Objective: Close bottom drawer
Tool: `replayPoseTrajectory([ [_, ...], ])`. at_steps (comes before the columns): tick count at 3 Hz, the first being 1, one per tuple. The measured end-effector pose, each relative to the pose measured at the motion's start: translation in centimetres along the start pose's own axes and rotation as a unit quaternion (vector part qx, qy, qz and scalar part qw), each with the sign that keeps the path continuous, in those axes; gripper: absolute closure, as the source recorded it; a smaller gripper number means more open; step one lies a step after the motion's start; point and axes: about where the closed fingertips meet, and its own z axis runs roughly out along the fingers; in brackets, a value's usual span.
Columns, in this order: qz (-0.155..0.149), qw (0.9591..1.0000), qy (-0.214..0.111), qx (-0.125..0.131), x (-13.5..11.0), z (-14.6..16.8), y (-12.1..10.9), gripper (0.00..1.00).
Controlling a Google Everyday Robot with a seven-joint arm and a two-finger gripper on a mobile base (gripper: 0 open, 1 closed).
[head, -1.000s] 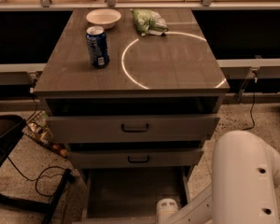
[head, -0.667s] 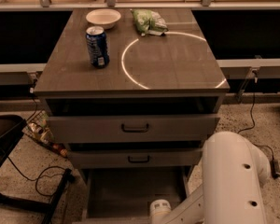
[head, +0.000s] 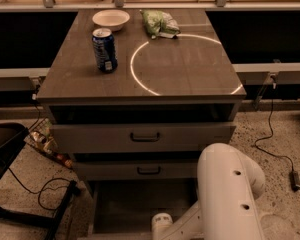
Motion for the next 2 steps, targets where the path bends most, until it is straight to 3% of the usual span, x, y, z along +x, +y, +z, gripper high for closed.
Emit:
replayPoseTrajectory([
  [2, 0.018, 0.9998, 0.002, -0.001, 0.9, 1.16, -2.1, 1.0],
])
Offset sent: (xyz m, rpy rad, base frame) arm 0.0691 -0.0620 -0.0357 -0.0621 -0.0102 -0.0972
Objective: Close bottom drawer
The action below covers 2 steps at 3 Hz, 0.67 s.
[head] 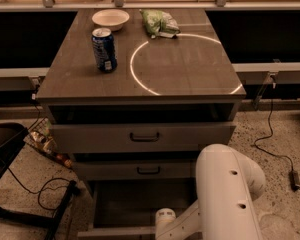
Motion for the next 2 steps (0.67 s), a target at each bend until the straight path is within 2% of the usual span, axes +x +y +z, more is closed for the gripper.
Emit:
replayPoseTrajectory([
  [1, 0.015, 0.9998, 0.006, 0.009, 1.36, 0.32, -3.11, 1.0],
  [2, 0.015, 0.9998, 0.006, 0.009, 1.44, 0.1, -3.11, 1.0],
])
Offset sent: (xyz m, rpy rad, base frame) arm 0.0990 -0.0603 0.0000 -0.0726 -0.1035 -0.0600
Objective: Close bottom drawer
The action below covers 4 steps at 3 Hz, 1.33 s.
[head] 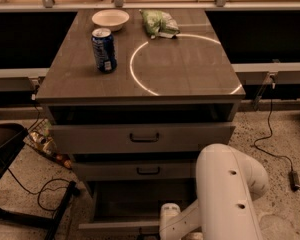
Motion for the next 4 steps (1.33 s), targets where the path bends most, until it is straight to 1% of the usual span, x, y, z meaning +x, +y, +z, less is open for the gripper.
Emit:
replayPoseTrajectory([
  [1, 0.001, 0.9997, -0.001, 0.025, 0.3, -0.9, -3.5, 1.0],
  [2, 0.001, 0.9992, -0.012, 0.039, 0.4, -1.7, -5.0, 1.0],
  [3, 0.0, 0.9966, -0.047, 0.067, 0.4, -3.7, -7.6, 1.0],
  [4, -0.007, 0.9924, -0.083, 0.091, -0.2, -5.6, -9.6, 1.0],
])
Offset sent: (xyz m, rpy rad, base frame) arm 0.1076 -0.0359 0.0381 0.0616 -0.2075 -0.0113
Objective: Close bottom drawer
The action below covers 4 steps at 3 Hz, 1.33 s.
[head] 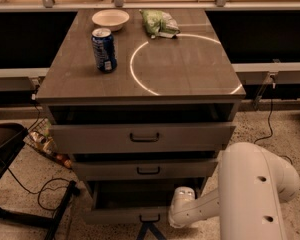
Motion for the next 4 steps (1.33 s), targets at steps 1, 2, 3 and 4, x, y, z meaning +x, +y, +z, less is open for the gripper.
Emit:
replayPoseTrajectory([
  [1, -0.002, 0.9995, -0.029, 0.011, -1.1, -0.4, -0.8, 1.0],
  [2, -0.002, 0.9995, -0.029, 0.011, -1.1, -0.4, -0.8, 1.0],
  [3, 0.0, 0.9991, -0.039, 0.019, -1.7, 0.0, -1.5, 1.0],
  [4, -0.003, 0.998, -0.056, 0.03, -2.5, 1.0, -3.9, 1.0],
])
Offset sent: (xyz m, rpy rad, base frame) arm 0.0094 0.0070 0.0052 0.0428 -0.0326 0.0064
